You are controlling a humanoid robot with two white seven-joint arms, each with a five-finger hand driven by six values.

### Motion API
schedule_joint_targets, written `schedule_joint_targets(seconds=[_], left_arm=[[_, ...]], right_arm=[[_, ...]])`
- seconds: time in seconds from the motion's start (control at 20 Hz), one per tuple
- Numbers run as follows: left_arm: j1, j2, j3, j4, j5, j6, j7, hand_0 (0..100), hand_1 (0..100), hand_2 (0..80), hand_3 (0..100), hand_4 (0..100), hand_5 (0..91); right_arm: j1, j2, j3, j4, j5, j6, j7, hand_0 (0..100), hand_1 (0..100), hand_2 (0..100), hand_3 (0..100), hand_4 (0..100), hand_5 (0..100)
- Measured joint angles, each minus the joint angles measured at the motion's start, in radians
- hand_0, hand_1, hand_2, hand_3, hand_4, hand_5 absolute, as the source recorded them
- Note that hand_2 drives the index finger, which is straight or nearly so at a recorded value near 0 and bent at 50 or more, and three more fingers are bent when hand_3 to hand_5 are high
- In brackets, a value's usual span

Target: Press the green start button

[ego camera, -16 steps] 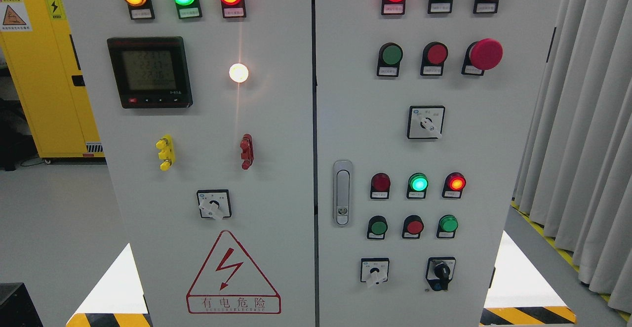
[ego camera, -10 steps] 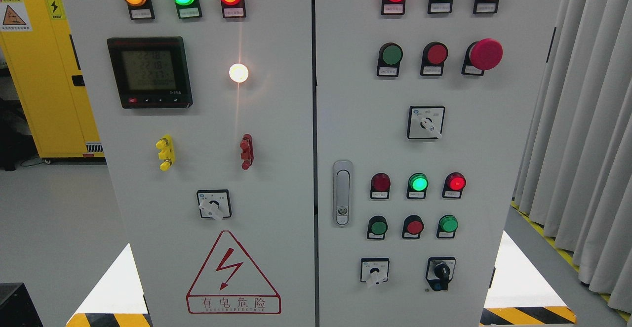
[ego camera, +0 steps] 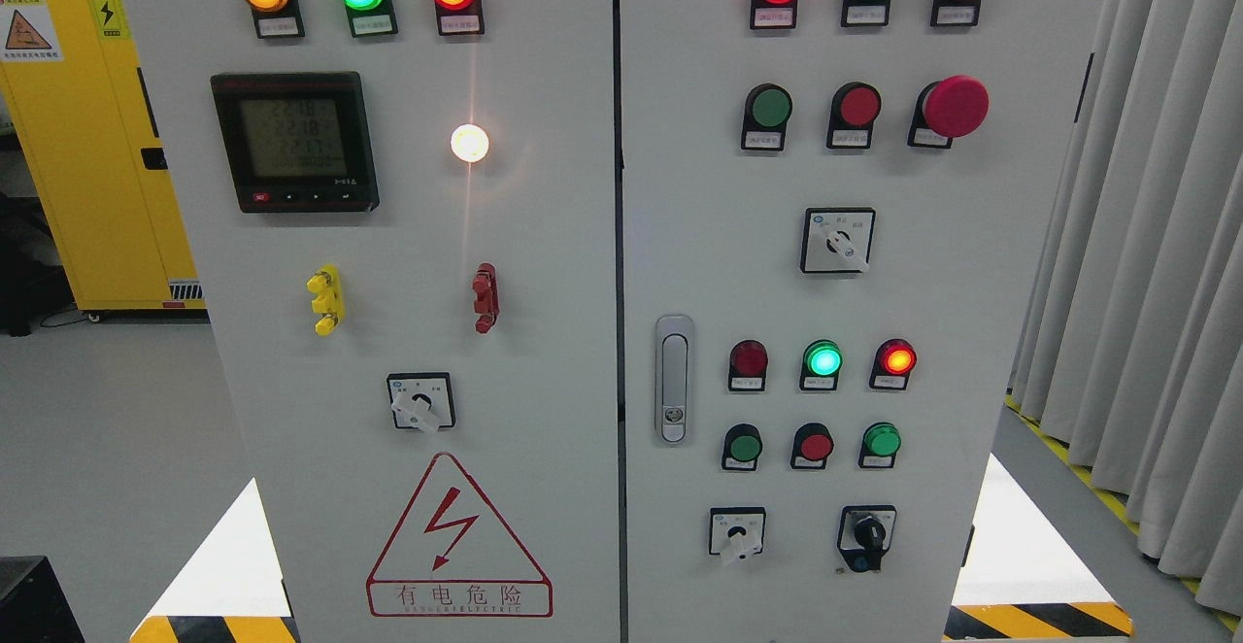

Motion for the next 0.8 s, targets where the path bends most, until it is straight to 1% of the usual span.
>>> schedule_joint_targets(seconds=[0.1, 0.15, 0.2, 0.3, 0.35, 0.4, 0.5, 0.6, 0.65, 0.7, 0.75, 0.8], left_arm=[[0.0, 0.0, 0.0, 0.0, 0.0, 0.0, 0.0, 12, 56, 0.0, 0, 0, 0.0], [0.0, 0.0, 0.0, 0.0, 0.0, 0.0, 0.0, 12, 56, 0.0, 0, 0, 0.0], [0.0, 0.0, 0.0, 0.0, 0.0, 0.0, 0.0, 12, 56, 0.0, 0, 0, 0.0], [0.0, 0.0, 0.0, 0.0, 0.0, 0.0, 0.001, 12, 56, 0.0, 0, 0, 0.0], [0.0, 0.0, 0.0, 0.0, 0.0, 0.0, 0.0, 12, 56, 0.0, 0, 0, 0.0], [0.0, 0.0, 0.0, 0.0, 0.0, 0.0, 0.001, 12, 56, 0.0, 0, 0, 0.0], [0.0, 0.0, 0.0, 0.0, 0.0, 0.0, 0.001, 12, 56, 0.0, 0, 0, 0.0], [0.0, 0.0, 0.0, 0.0, 0.0, 0.0, 0.0, 12, 56, 0.0, 0, 0, 0.0], [0.0, 0.0, 0.0, 0.0, 0.0, 0.0, 0.0, 12, 56, 0.0, 0, 0, 0.0], [0.0, 0.0, 0.0, 0.0, 0.0, 0.0, 0.001, 12, 56, 0.0, 0, 0, 0.0], [0.0, 0.0, 0.0, 0.0, 0.0, 0.0, 0.0, 12, 56, 0.0, 0, 0, 0.0], [0.0, 0.0, 0.0, 0.0, 0.0, 0.0, 0.001, 12, 56, 0.0, 0, 0, 0.0]], right_arm=[[-0.001, 0.0, -0.001, -0.001, 0.007, 0.0, 0.001, 42, 69, 0, 5, 14, 7], [-0.002, 0.0, -0.002, -0.001, 0.015, 0.0, 0.001, 36, 74, 0, 15, 23, 14], [-0.004, 0.0, -0.004, -0.001, 0.03, 0.0, 0.002, 37, 74, 0, 15, 23, 15], [-0.01, 0.0, -0.01, -0.002, 0.068, 0.0, 0.004, 41, 75, 0, 21, 28, 19], [-0.013, -0.001, -0.014, -0.002, 0.095, -0.003, 0.004, 41, 75, 0, 21, 29, 20], [-0.015, -0.001, -0.019, -0.003, 0.123, -0.01, 0.003, 42, 75, 0, 24, 32, 26], [-0.02, -0.001, -0.03, -0.005, 0.186, -0.022, -0.004, 40, 76, 0, 30, 41, 33], [-0.032, -0.001, -0.048, -0.007, 0.261, -0.03, -0.013, 44, 78, 0, 41, 54, 52], [-0.041, -0.001, -0.059, -0.008, 0.307, -0.032, -0.024, 45, 79, 0, 42, 56, 54], [-0.05, -0.001, -0.069, -0.008, 0.348, -0.034, -0.03, 47, 79, 0, 48, 62, 64], [-0.061, -0.001, -0.083, -0.01, 0.388, -0.035, -0.039, 48, 80, 0, 51, 65, 69], [-0.069, -0.001, -0.095, -0.01, 0.43, -0.035, -0.044, 49, 81, 0, 54, 68, 71]])
